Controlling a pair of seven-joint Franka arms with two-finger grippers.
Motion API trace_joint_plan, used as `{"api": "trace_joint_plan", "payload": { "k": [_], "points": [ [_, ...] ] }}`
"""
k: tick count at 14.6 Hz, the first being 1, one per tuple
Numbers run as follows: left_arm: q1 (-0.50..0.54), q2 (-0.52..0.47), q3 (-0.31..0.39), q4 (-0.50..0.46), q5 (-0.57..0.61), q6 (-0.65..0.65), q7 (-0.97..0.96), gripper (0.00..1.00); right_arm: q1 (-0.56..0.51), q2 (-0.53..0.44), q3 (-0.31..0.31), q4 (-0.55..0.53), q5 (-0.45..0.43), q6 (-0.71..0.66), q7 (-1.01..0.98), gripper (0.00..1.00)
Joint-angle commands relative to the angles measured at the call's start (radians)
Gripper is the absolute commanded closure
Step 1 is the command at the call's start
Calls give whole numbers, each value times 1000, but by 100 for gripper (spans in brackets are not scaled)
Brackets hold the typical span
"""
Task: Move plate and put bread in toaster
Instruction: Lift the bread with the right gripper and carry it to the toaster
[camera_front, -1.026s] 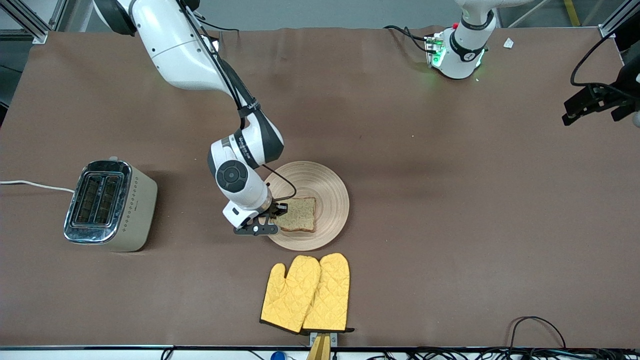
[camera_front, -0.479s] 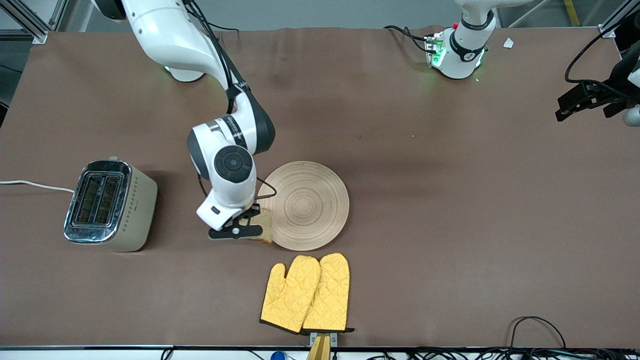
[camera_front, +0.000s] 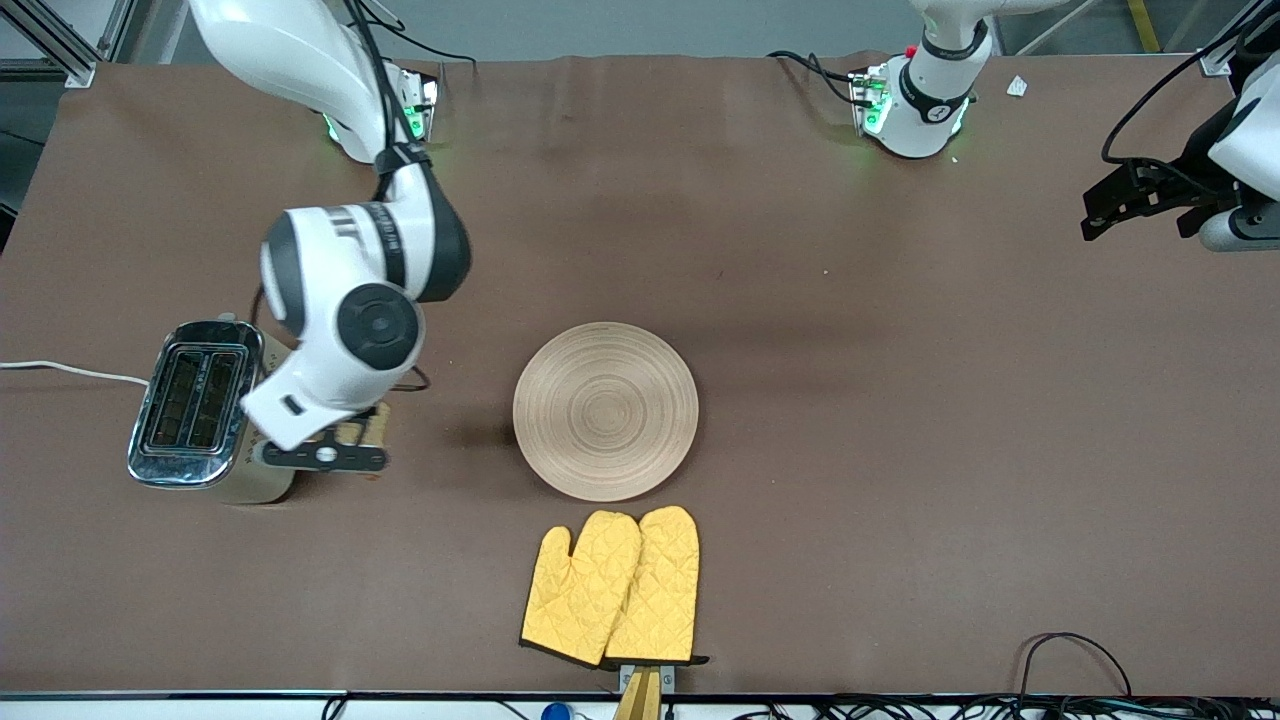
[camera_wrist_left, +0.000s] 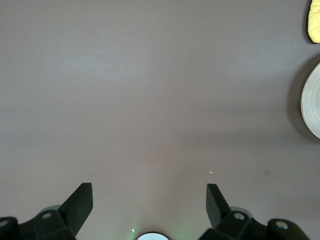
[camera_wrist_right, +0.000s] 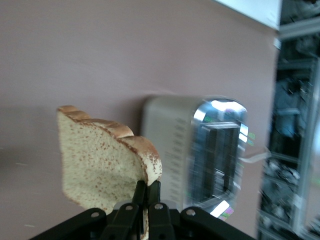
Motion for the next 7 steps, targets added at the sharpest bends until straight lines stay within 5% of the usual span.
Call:
{"api": "trace_joint_plan", "payload": {
  "k": [1, 7],
  "points": [
    [5, -5, -1, -2, -2, -10, 9, 0, 5, -29, -92, -22, -23, -72, -49, 100],
    [12, 7, -1, 7, -5, -7, 9, 0, 3, -47, -253, -25, -52, -109, -304, 100]
  ]
}}
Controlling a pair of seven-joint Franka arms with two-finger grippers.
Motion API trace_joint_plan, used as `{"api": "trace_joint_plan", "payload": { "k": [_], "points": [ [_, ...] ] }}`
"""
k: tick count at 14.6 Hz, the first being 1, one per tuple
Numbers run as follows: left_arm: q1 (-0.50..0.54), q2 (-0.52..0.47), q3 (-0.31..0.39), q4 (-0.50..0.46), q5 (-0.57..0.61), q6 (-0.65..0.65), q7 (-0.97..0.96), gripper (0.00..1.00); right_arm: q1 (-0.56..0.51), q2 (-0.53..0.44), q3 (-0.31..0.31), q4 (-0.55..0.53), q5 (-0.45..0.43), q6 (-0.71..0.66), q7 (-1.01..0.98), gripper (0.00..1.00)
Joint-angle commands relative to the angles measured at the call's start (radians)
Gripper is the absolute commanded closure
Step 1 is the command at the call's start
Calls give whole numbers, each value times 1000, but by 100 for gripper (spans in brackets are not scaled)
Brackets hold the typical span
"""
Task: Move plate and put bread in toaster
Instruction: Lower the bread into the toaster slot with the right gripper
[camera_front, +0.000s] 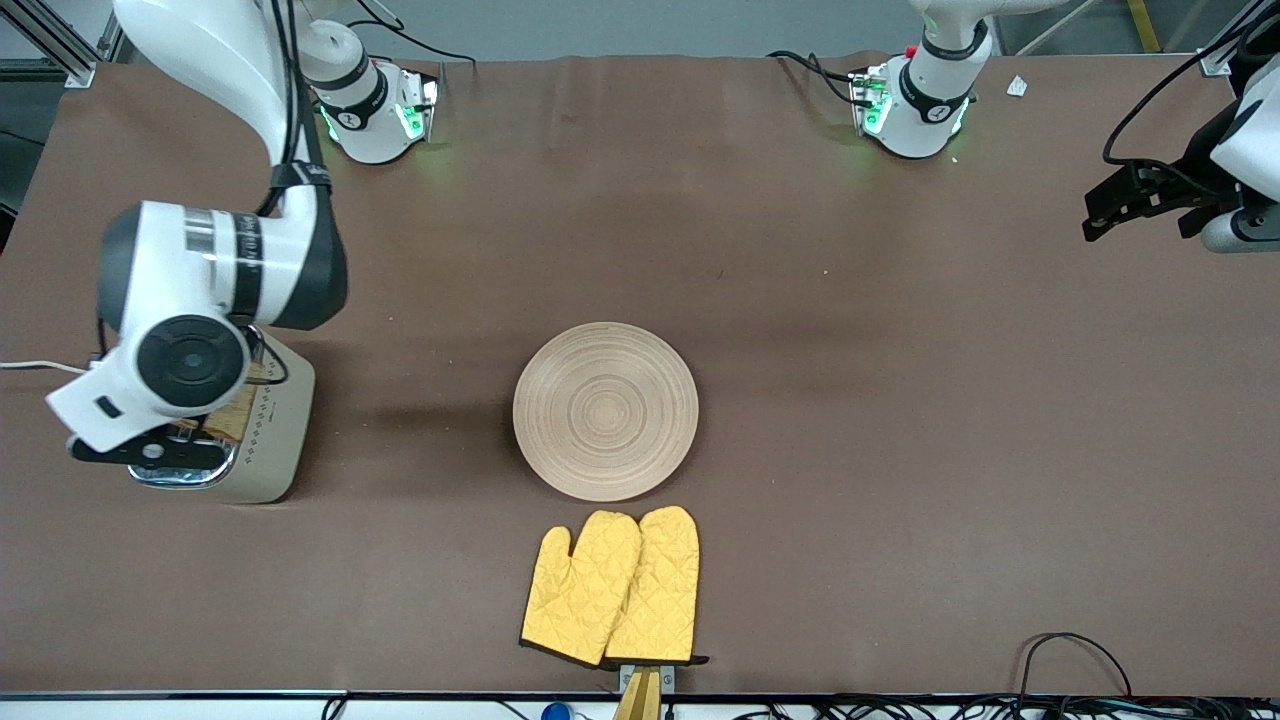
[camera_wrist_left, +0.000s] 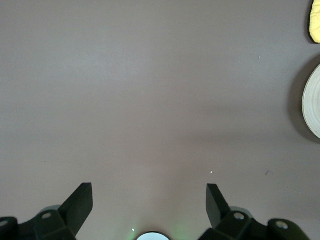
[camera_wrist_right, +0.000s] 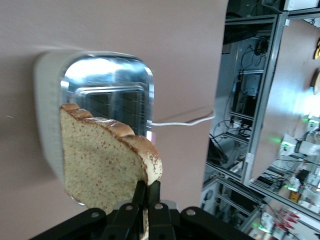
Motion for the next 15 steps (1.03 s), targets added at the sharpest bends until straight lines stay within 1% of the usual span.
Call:
{"api": "trace_joint_plan", "payload": {
  "k": [1, 4, 8, 11, 15],
  "points": [
    [2, 17, -1, 14, -5, -7, 9, 0, 2, -27, -28, -25, -37, -4, -82, 100],
    [0, 31, -3, 17, -5, 1, 7, 0, -7, -16, -25, -33, -50, 7, -81, 100],
    [7, 29, -1, 17, -6, 1, 9, 0, -14, 30, -25, -34, -52, 19, -78, 100],
    [8, 23, 0, 16, -11, -4, 12, 0, -37, 51, -22, -47, -48, 67, -75, 100],
    [8, 23, 3, 17, -16, -4, 12, 0, -40, 65, -22, -50, -43, 85, -70, 100]
  ]
}}
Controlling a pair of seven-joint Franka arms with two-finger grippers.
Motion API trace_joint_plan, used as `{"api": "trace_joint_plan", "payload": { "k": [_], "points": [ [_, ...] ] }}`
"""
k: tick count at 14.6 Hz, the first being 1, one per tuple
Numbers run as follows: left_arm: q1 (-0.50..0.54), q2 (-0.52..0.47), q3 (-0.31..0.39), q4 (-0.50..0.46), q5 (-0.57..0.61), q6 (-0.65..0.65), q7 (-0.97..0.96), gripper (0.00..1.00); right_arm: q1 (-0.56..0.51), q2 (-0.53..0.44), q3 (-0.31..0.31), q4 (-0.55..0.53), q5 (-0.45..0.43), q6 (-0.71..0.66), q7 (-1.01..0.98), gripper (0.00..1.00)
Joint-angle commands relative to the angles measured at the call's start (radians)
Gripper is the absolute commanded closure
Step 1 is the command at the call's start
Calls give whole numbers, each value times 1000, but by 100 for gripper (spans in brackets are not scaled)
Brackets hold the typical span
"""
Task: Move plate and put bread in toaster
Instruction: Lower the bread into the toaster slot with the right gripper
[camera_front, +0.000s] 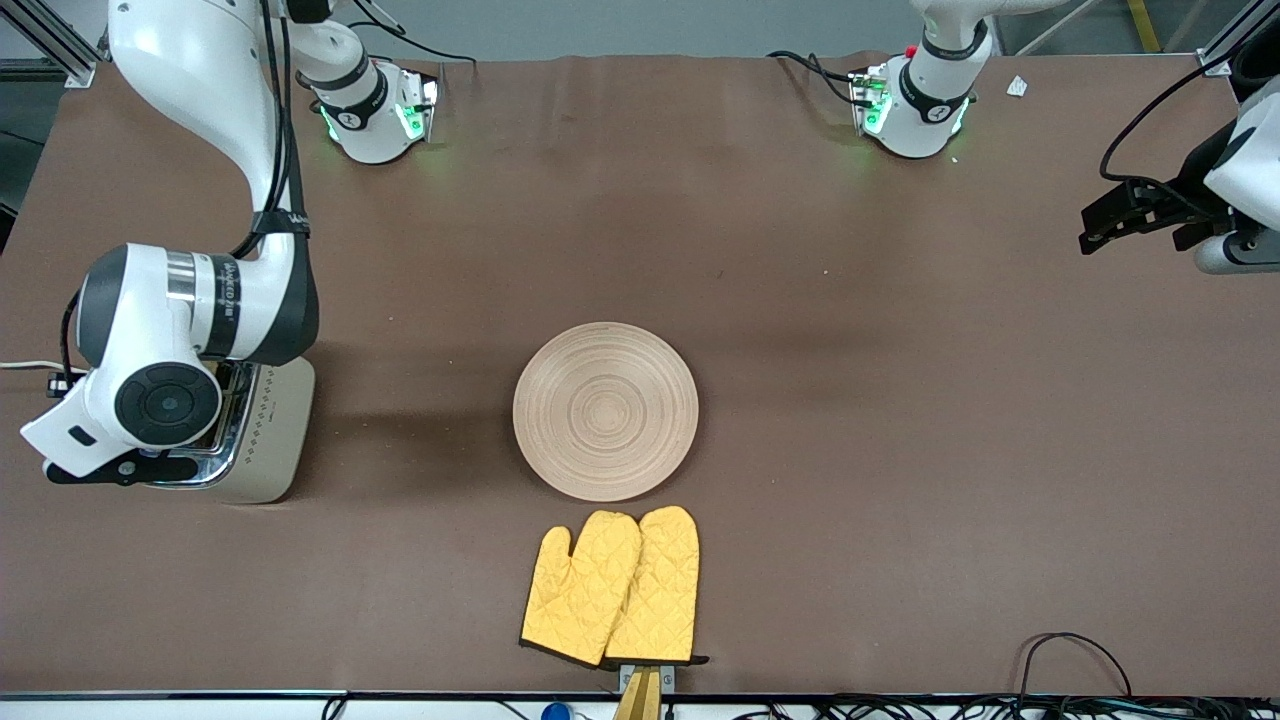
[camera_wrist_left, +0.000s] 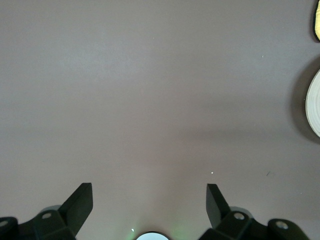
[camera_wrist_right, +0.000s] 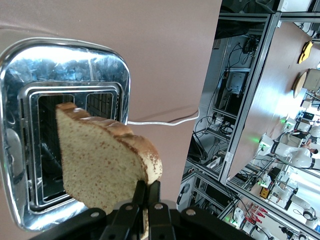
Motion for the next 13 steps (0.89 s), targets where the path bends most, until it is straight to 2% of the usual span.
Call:
{"api": "trace_joint_plan", "payload": {
  "k": [1, 9, 13],
  "points": [
    [5, -7, 0, 10, -15, -7, 12, 0, -6, -2, 10, -15, -10, 19, 6, 100],
    [4, -8, -1, 16, -15, -11, 14, 0, -6, 21, 18, -12, -2, 38, 17, 100],
    [5, -8, -1, 16, -15, -11, 14, 0, -4, 39, 35, -13, 80, 47, 49, 100]
  ]
}}
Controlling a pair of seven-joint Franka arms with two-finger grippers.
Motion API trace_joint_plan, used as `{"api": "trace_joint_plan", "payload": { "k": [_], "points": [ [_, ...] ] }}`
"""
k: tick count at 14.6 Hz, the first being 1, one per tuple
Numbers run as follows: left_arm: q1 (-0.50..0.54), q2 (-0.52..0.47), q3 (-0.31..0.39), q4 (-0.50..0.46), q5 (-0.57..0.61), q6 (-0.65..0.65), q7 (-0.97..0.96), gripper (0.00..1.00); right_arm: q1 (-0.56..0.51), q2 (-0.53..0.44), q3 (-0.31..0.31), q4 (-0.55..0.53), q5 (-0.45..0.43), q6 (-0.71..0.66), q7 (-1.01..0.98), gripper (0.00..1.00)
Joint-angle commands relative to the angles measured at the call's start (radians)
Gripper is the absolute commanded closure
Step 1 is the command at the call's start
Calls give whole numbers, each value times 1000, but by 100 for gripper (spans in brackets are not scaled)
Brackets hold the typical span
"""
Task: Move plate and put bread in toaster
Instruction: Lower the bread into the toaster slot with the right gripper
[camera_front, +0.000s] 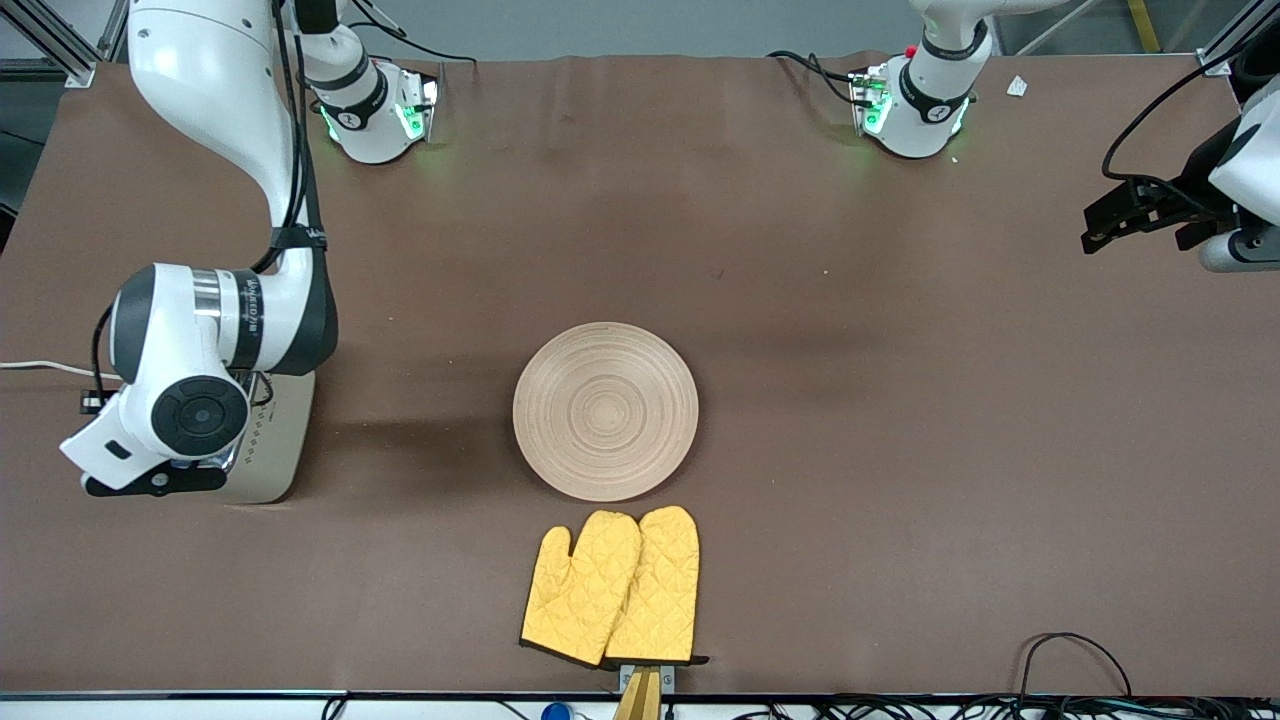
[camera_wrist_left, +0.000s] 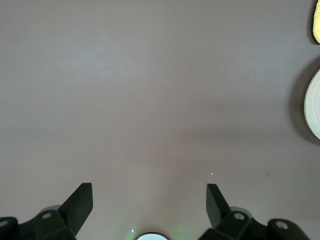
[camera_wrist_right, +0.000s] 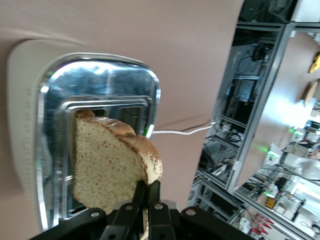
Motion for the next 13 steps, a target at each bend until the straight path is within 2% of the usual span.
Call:
{"api": "trace_joint_plan", "payload": {
  "k": [1, 3, 4, 5, 6, 7, 8, 9, 11, 13],
  "points": [
    [5, -6, -1, 11, -16, -11, 12, 0, -3, 3, 8, -7, 24, 6, 39, 100],
    [9, -3, 0, 12, -16, -7, 12, 0, -9, 6, 13, -9, 25, 7, 39, 99],
    [7, -2, -1, 14, -16, -5, 12, 0, -17, 12, 13, -9, 40, 7, 39, 94],
    [5, -2, -1, 14, -16, -5, 12, 0, -20, 23, 13, -9, 74, 7, 37, 75],
    [5, -2, -1, 14, -16, -5, 12, 0, -20, 34, 13, -9, 82, 7, 39, 42],
    [7, 0, -1, 14, -16, -4, 12, 0, -22, 35, 13, -7, 83, 9, 37, 22],
    [9, 3, -1, 14, -16, -2, 12, 0, -23, 34, 13, -4, 88, 13, 37, 6],
    [9, 6, -1, 14, -16, 1, 12, 0, -23, 29, 13, 2, 108, 16, 37, 0],
    [9, 17, 0, 14, -16, 1, 12, 0, -9, 19, 8, 8, 163, 4, 33, 0],
    [7, 20, 0, 16, -14, 1, 12, 0, 6, -15, 10, 50, 172, -33, 27, 0]
  ]
}}
